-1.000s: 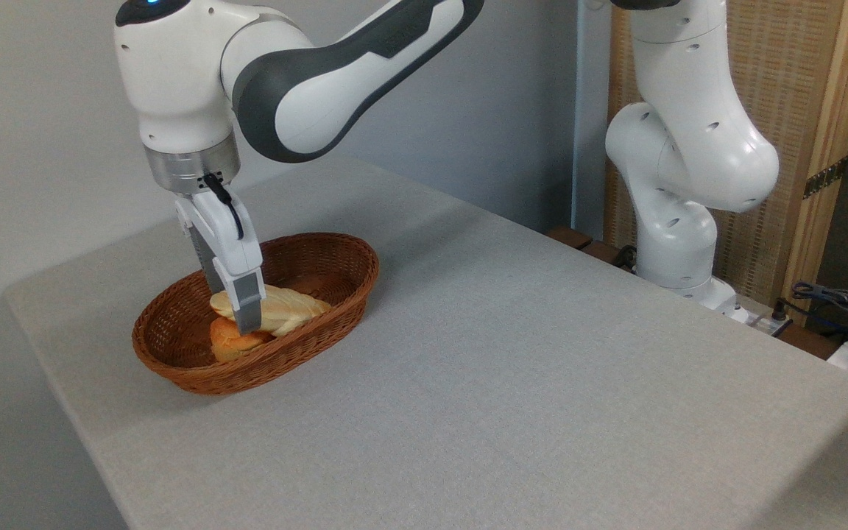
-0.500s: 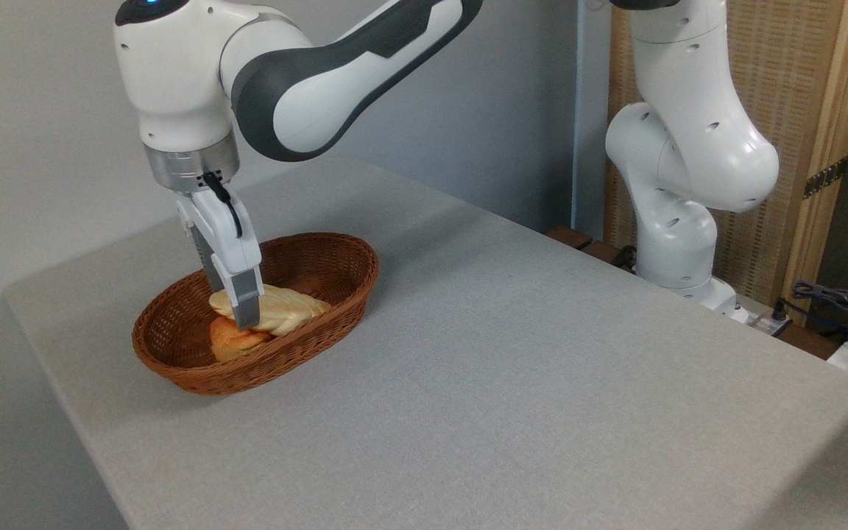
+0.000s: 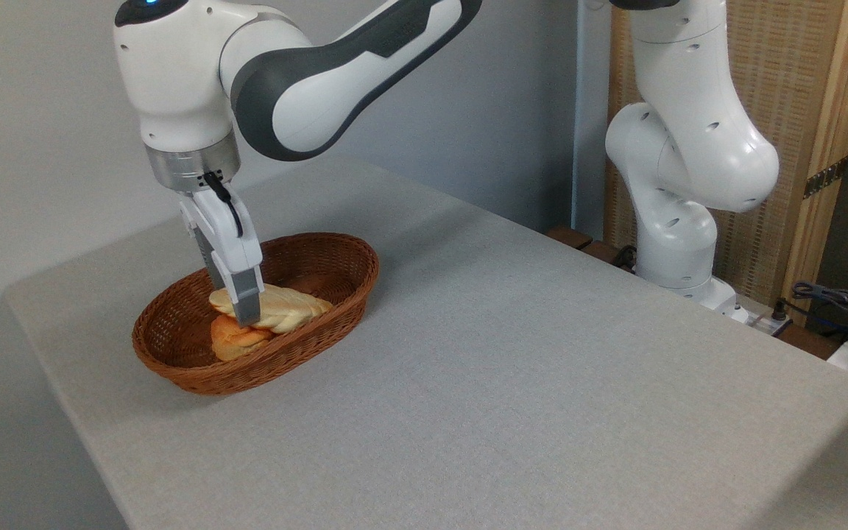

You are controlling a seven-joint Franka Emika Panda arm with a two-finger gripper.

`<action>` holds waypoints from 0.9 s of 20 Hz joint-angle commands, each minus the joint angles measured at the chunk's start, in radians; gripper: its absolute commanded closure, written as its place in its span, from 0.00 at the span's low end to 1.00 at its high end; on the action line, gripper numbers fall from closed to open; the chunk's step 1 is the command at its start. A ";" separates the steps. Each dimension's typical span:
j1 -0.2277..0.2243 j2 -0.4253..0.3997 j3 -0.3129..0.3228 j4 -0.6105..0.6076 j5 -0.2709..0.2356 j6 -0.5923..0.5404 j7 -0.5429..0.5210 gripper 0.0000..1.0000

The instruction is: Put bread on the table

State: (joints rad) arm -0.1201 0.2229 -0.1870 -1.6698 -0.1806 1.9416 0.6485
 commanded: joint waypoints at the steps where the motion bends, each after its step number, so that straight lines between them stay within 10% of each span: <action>1: 0.003 -0.011 0.000 0.001 -0.013 -0.018 0.013 0.76; 18: 0.013 -0.040 0.015 0.002 -0.060 -0.020 -0.029 0.74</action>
State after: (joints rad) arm -0.1095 0.2043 -0.1852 -1.6655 -0.1917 1.9416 0.6436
